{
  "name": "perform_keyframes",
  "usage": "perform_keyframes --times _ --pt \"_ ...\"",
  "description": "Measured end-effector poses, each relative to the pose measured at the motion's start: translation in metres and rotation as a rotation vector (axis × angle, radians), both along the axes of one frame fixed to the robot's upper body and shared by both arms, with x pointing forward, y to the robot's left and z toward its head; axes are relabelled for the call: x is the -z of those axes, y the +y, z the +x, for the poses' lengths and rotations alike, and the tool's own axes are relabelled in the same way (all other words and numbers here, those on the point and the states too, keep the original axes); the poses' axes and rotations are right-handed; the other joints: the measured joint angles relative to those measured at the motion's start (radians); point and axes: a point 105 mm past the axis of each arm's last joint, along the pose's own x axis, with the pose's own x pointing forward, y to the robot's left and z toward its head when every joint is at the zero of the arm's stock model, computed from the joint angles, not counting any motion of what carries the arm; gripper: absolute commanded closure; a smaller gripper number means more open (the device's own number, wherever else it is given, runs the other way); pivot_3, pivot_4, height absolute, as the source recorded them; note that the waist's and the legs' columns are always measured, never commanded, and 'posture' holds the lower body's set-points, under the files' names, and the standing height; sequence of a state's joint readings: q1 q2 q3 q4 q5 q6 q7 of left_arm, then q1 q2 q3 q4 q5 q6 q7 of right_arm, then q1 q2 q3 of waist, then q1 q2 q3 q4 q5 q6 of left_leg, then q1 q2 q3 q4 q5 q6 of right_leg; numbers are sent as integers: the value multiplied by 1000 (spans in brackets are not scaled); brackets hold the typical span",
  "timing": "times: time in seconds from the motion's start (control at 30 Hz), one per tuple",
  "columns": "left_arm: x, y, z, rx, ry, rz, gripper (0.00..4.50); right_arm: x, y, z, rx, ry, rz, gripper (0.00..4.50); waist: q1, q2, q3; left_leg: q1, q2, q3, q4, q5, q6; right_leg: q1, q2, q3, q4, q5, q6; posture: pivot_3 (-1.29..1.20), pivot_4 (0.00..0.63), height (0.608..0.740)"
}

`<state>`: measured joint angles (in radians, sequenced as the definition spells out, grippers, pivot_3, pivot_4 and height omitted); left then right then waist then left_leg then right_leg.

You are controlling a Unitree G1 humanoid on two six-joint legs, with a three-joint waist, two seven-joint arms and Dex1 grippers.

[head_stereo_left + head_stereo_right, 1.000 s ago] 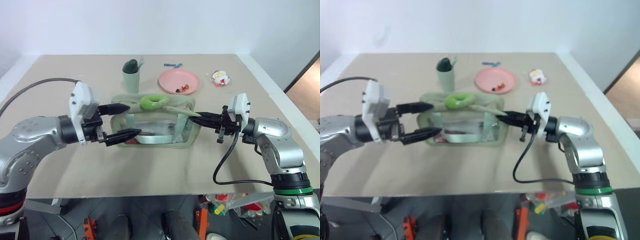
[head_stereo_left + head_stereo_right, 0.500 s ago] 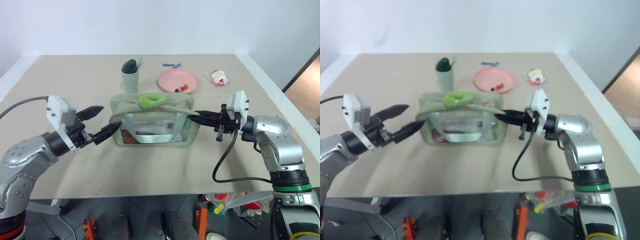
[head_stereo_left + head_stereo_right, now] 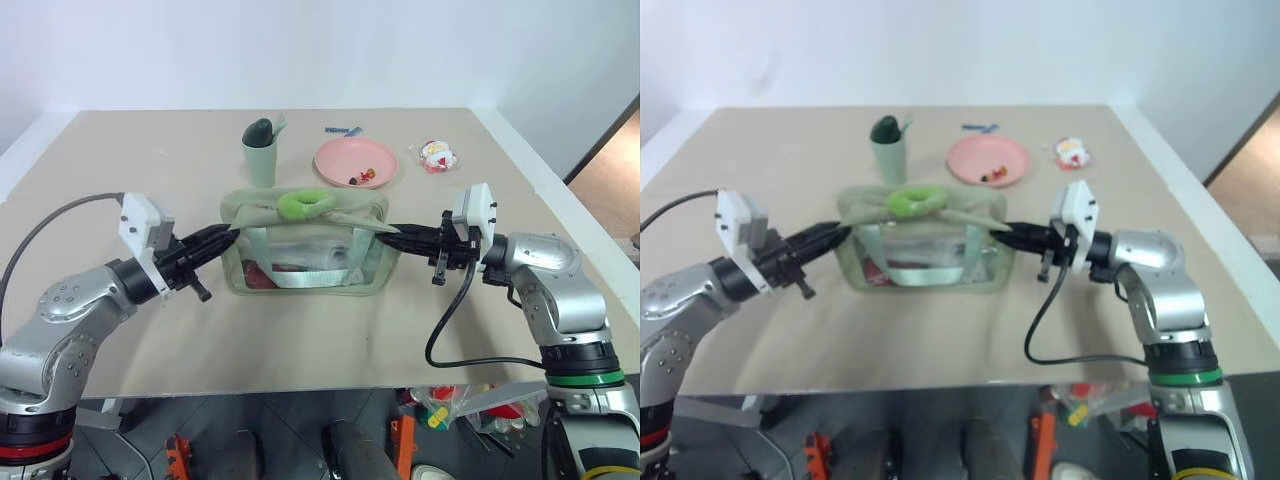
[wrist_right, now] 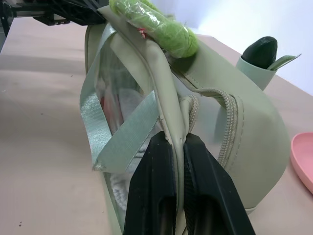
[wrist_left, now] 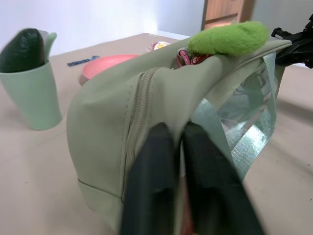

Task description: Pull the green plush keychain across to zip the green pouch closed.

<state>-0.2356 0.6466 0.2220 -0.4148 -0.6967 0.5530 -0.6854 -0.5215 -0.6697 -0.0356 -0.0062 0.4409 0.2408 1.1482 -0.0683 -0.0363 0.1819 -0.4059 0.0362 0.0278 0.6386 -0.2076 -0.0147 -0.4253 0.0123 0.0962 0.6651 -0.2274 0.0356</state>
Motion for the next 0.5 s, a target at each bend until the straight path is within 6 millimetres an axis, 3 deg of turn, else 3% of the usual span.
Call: perform_keyframes --times 0.17,0.33,0.43,0.5 --pt "1 -2 0 7 -5 10 4500 0 0 -4 -12 61 3 1832 0 0 0 0 0 0 0 0 0 0 0 0 0 0 0 0 150 740" --pt "1 -2 0 15 -8 18 4500 -34 5 -7 -42 11 -27 105 0 0 0 0 -1 0 1 0 0 0 -1 1 0 0 0 0 150 740" --pt "2 -3 0 19 -7 20 4500 -64 20 -15 -107 -80 -21 39 0 0 0 0 0 -1 0 0 0 0 0 -1 0 0 0 0 150 740" --pt "2 -4 -1 22 -7 21 4500 -72 37 -18 -139 -108 -16 39 0 -1 -1 0 0 -1 0 0 0 0 0 -1 0 0 0 0 150 740"
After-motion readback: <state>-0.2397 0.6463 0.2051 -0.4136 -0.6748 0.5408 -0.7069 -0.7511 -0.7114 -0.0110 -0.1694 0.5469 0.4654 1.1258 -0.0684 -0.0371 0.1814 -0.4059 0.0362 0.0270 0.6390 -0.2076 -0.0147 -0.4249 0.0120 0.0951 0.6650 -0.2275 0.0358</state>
